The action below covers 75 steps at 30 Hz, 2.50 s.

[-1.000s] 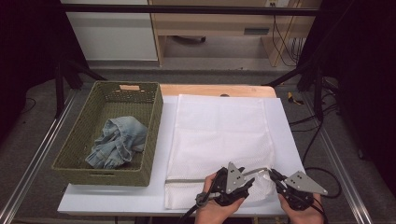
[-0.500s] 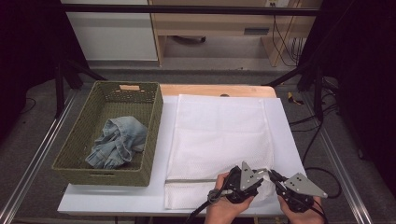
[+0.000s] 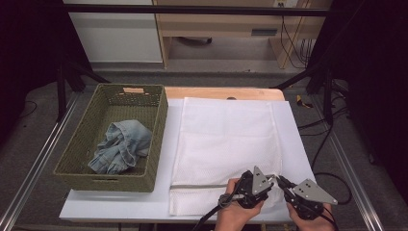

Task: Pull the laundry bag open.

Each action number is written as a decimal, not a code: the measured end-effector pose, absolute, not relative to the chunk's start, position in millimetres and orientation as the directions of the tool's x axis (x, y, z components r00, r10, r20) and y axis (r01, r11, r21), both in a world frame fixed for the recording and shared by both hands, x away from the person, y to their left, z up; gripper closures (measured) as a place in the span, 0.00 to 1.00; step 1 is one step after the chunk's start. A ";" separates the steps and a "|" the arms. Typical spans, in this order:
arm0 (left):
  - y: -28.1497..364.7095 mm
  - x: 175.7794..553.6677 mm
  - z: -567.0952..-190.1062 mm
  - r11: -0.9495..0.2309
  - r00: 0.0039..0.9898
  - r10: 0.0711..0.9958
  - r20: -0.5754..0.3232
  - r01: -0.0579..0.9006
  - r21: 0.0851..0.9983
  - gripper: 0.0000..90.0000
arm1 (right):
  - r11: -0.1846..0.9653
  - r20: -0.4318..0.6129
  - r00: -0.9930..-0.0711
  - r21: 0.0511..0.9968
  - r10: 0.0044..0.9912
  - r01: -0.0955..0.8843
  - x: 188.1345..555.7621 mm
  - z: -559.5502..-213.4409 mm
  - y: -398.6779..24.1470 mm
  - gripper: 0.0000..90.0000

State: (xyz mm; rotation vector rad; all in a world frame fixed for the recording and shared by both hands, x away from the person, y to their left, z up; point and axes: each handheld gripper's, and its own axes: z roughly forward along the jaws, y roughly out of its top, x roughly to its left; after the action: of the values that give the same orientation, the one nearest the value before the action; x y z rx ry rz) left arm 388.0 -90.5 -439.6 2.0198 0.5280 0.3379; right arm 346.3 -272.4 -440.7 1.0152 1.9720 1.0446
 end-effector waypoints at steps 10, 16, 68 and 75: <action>-95.7 392.4 -441.4 -0.430 0.865 0.502 0.006 0.244 0.869 0.87 | 0.384 -0.206 -0.470 0.865 0.858 0.321 344.9 -440.6 -271.2 0.96; -98.3 392.7 -441.6 -0.431 0.858 0.514 -0.002 0.260 0.864 0.89 | 0.389 -0.210 -0.471 0.863 0.856 0.322 345.0 -440.8 -271.0 0.96; -87.4 391.9 -453.1 -0.390 0.809 0.585 -0.058 0.343 0.855 0.96 | 0.393 -0.207 -0.441 0.836 0.873 0.384 346.9 -442.5 -280.0 0.96; -82.9 394.6 -458.9 -0.382 0.802 0.592 -0.082 0.369 0.847 0.96 | 0.383 -0.193 -0.437 0.831 0.879 0.403 348.7 -446.1 -283.0 0.96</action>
State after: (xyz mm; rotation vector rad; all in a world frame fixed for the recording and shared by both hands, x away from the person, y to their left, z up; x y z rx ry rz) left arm 394.6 -82.9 -458.9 2.0138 0.7139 0.2885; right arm 348.7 -283.0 -446.1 1.0979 2.0054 0.9562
